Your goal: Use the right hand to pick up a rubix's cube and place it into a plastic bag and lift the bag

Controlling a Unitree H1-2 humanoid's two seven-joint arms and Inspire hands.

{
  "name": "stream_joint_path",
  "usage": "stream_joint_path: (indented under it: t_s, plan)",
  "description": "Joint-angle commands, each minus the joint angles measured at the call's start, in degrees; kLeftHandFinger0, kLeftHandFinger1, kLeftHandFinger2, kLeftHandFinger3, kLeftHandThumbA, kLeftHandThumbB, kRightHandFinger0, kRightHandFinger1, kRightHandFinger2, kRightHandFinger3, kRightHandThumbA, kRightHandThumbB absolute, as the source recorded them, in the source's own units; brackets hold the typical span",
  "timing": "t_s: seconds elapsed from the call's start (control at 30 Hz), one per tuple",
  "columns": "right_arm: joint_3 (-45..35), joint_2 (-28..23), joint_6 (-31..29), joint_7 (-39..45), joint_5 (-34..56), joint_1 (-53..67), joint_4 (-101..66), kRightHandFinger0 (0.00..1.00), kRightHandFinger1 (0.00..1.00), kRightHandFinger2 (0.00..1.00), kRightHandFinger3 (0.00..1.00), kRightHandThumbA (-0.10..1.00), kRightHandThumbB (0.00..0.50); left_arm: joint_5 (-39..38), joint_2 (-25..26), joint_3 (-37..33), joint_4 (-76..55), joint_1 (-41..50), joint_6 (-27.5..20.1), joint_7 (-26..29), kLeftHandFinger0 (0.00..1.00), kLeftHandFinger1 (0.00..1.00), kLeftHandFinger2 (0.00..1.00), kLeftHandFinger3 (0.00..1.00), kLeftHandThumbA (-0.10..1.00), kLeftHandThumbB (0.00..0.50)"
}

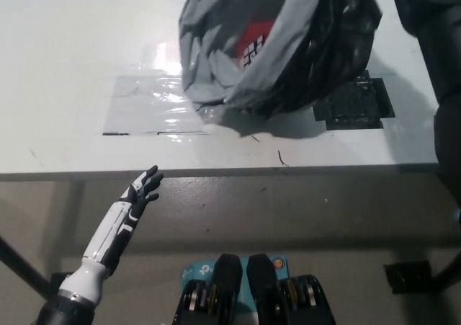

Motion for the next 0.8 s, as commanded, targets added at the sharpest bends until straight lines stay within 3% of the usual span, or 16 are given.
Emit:
stream_joint_path:
  t_s: [0.0,0.07,0.17,0.23,0.4,0.6,0.77]
  plan:
    - [-2.3,-0.19,0.28,-2.41,4.48,-13.86,0.55,0.0,0.44,0.91,0.97,0.31,0.088,-1.7,0.46,0.44,-0.44,-1.75,-2.4,-0.85,0.98,1.0,1.0,1.0,0.99,0.167]
    - [-2.78,-0.39,-0.06,-3.06,4.84,-15.51,1.59,0.0,0.44,0.9,0.87,0.3,0.086,-1.68,0.56,0.48,-0.29,-1.89,-2.76,-0.84,0.98,1.0,1.0,1.0,0.99,0.168]
    - [-3.93,-0.76,-0.56,-4.55,5.55,-18.47,3.2,0.0,0.45,0.86,0.93,0.27,0.07,-1.59,0.56,0.52,-0.35,-2.12,-2.63,-0.72,0.96,1.0,1.0,1.0,1.0,0.177]
    - [-4.87,-1.01,-1.4,-5.46,6.35,-20.39,4.04,0.0,0.44,0.82,0.92,0.26,0.064,-1.55,0.38,0.53,-0.87,-2.06,-2.0,-0.57,0.96,1.0,1.0,1.0,0.99,0.174]
    - [-5.4,-1.08,-2.57,-6.48,6.82,-23.18,4.93,0.0,0.46,0.85,0.98,0.24,0.074,-0.97,0.37,0.55,-1.26,-2.01,-1.41,-0.23,0.96,1.0,1.0,1.0,0.99,0.186]
    - [-6.97,-0.88,-2.88,-8.59,8.18,-25.51,6.18,0.0,0.44,0.85,0.97,0.19,0.083,-0.86,0.25,0.51,-1.02,-2.19,-2.05,-0.13,0.94,1.0,1.0,1.0,0.99,0.174]
    - [-7.6,-0.85,-3.96,-9.43,8.74,-26.35,7.34,0.0,0.41,0.79,0.92,0.21,0.091,-1.02,0.32,0.48,-1.29,-2.26,-1.8,-0.29,0.94,1.0,1.0,1.0,0.98,0.18]
